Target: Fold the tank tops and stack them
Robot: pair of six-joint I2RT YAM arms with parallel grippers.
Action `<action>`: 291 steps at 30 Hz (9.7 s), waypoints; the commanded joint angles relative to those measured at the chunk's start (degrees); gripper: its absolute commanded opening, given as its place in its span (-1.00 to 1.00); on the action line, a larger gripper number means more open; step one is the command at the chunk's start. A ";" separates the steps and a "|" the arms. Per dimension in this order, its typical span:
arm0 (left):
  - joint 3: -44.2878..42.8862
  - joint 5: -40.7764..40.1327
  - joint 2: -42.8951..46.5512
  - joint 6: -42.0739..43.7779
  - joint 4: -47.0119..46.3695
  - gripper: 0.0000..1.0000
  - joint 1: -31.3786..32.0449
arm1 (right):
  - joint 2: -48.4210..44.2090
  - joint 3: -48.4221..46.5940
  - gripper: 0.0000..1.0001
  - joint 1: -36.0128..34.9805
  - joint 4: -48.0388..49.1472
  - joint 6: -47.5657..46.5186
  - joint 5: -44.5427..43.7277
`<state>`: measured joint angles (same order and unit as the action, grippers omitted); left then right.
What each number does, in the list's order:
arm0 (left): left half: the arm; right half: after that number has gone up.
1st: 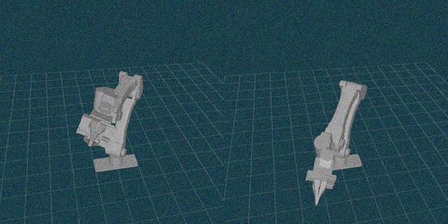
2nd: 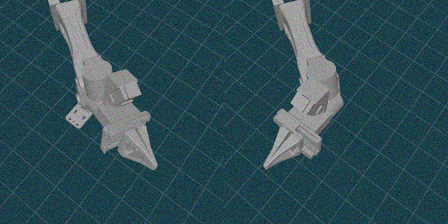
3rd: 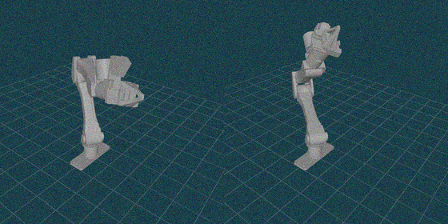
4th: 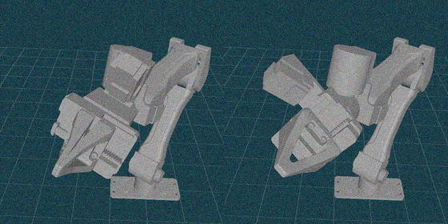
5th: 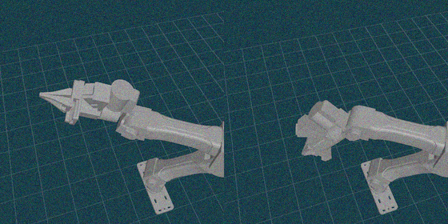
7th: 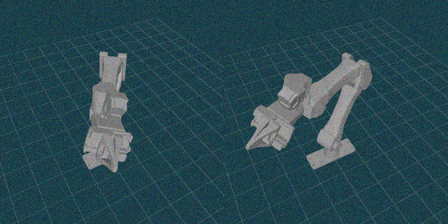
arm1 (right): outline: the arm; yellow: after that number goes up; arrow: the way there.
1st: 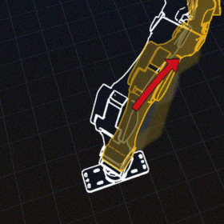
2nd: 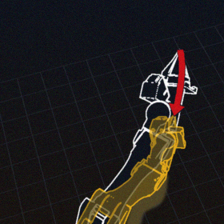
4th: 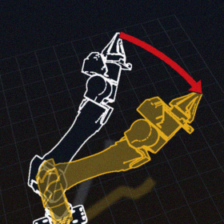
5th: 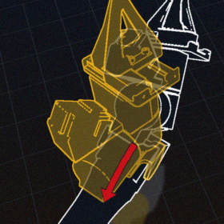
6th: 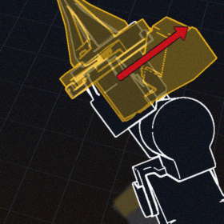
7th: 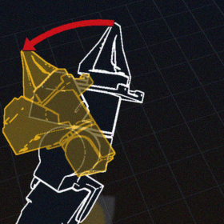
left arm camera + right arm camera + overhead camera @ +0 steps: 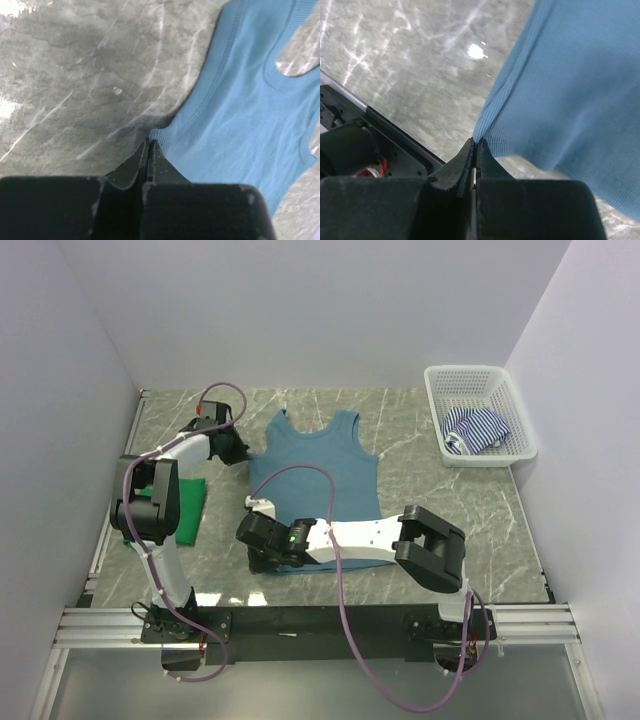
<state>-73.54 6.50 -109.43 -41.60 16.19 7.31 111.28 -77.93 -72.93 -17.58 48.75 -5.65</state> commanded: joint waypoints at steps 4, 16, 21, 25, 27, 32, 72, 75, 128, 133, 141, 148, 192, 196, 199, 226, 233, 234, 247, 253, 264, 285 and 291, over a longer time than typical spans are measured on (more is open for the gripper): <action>-3.54 2.64 2.82 -2.34 -3.00 -0.99 1.38 | -9.94 10.15 -1.00 1.29 6.07 2.31 0.56; -10.92 0.62 -4.38 -5.77 -2.92 -0.99 9.47 | -24.35 29.22 -1.00 4.81 12.75 7.32 -1.20; -15.32 0.09 -7.38 -6.47 -2.21 -0.99 12.37 | -28.84 34.86 -1.00 5.95 14.59 9.08 -1.91; -17.07 -0.17 -9.66 -7.08 -2.21 -0.99 14.48 | -31.04 39.07 -1.00 6.48 15.74 10.22 -2.35; -17.78 -0.26 -10.28 -7.17 -2.30 -0.99 15.01 | -31.83 40.22 -1.00 6.83 16.26 10.75 -2.44; -18.83 -0.44 -11.86 -7.35 -2.30 -0.99 16.42 | -33.50 43.56 -1.00 7.09 17.41 11.89 -2.87; 2.85 -5.80 8.96 -10.25 -13.00 -0.51 22.64 | -57.17 44.55 0.00 42.58 -2.02 -2.50 -7.65; 8.21 -6.15 11.06 -10.51 -14.07 -0.54 26.42 | -52.85 42.69 0.00 48.83 -1.93 -5.93 -5.17; 20.97 -12.22 31.82 -1.72 -4.40 -0.24 36.79 | -42.43 43.51 0.08 51.81 11.86 -4.00 0.70; 22.30 -13.35 29.28 -5.06 -6.87 -0.32 44.71 | -29.56 34.45 0.04 53.76 16.61 -7.00 3.45; 20.80 -17.57 22.16 -6.73 -7.39 -0.28 55.61 | -15.58 25.47 0.02 53.94 16.79 -8.67 2.75; 21.60 -17.40 17.94 -7.00 -9.41 -0.21 59.83 | -10.92 20.11 0.01 54.29 15.83 -9.02 1.44; 20.44 -17.31 21.00 -13.50 -12.41 -0.99 69.68 | -19.09 25.47 -1.00 59.57 9.41 -12.37 1.96; 23.87 -18.37 24.52 -15.34 -12.67 -0.99 67.05 | -17.77 22.13 -1.00 57.90 7.83 -12.01 1.87; 26.69 -18.10 26.54 -16.31 -12.93 -0.99 65.38 | -16.63 19.05 -1.00 56.76 6.43 -11.49 1.17; 41.98 -18.72 41.58 -16.41 -6.52 -0.99 54.05 | 5.87 -11.10 -1.00 42.69 -5.18 -9.29 -5.60; 43.13 -17.14 41.75 -15.26 -5.90 -0.99 51.49 | 6.84 -12.59 -1.00 42.43 -6.06 -9.81 -6.92; 43.13 -16.79 41.66 -15.09 -5.90 -0.99 51.14 | 7.01 -12.77 -1.00 42.60 -6.15 -9.82 -7.01; 41.64 -16.61 45.00 -14.12 -3.27 -0.37 50.61 | 6.58 -12.96 -0.42 42.43 -4.75 -12.01 -5.43; 38.12 -16.53 49.48 -12.28 -0.45 -0.38 50.70 | 1.66 -9.53 -0.07 43.48 -5.36 -13.07 -8.41; 30.82 -20.03 37.18 -7.96 1.83 -0.46 51.75 | -2.39 -2.31 -0.12 47.70 -2.54 -14.83 -5.25; 34.87 -18.46 31.12 -6.47 -0.98 -0.29 51.75 | 9.04 -15.41 -0.14 41.64 -9.40 -14.92 -8.41; 35.13 -18.72 30.41 -6.82 -0.98 -0.45 52.02 | 9.30 -14.70 -0.14 41.55 -9.22 -14.91 -9.20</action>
<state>-38.76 -11.88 -79.13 -49.08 16.93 58.92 120.42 -91.02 -31.14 -26.81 34.00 -12.84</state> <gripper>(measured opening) 0.288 0.428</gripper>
